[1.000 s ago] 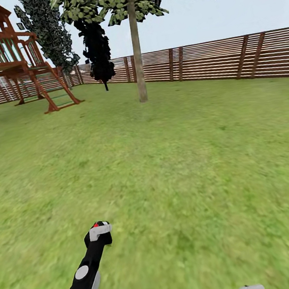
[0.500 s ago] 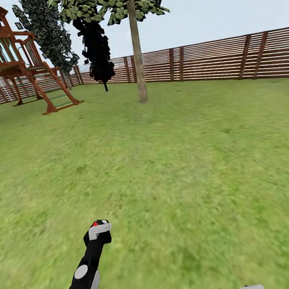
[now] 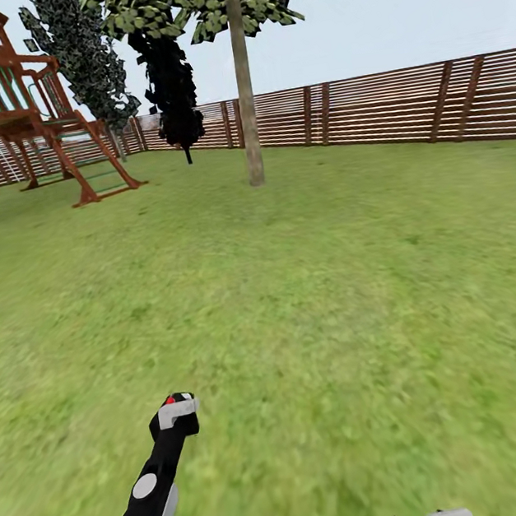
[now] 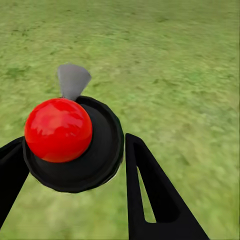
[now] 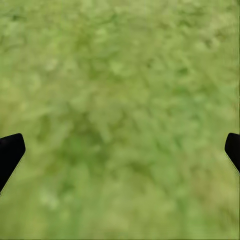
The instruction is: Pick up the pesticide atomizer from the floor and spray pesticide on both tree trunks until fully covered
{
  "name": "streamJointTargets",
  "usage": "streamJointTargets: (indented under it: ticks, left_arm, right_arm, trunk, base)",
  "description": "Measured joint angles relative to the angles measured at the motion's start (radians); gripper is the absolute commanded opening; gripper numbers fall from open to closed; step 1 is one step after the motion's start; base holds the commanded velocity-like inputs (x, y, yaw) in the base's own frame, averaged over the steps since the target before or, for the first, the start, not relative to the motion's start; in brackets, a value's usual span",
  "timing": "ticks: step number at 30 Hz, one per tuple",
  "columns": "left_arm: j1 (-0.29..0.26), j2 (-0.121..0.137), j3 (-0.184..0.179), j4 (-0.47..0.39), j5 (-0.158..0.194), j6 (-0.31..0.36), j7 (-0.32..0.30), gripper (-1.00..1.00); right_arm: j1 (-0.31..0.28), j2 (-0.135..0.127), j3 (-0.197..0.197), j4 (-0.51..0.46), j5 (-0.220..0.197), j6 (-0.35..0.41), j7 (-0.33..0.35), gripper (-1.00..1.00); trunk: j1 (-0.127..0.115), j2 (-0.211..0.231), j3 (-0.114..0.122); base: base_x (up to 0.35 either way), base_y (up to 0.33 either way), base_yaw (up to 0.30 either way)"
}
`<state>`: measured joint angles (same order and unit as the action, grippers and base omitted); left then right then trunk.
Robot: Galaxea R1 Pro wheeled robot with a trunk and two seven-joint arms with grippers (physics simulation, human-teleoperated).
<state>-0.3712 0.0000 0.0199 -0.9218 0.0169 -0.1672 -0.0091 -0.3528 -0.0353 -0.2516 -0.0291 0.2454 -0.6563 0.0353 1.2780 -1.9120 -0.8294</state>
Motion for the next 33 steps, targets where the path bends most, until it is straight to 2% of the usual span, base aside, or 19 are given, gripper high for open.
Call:
streamJointTargets:
  ticks: [22,27,33]
  left_arm:
    - [0.002,0.0,0.0,-0.01,0.0,0.0,0.0,-1.0]
    - [0.002,0.0,0.0,-0.012,0.001,0.0,-0.03,-1.0]
    - [0.002,0.0,0.0,-0.011,0.001,0.001,-0.034,-1.0]
  right_arm:
    - [0.0,0.0,0.0,0.0,0.0,0.0,0.0,1.0]
    - [0.0,0.0,0.0,0.0,0.0,0.0,0.0,1.0]
    - [0.0,0.0,0.0,0.0,0.0,0.0,0.0,1.0]
  trunk:
    - [0.0,0.0,0.0]
    - [0.0,0.0,0.0]
    - [0.0,0.0,0.0]
  base:
    - [0.34,0.0,0.0]
    - [0.34,0.0,0.0]
    - [0.34,0.0,0.0]
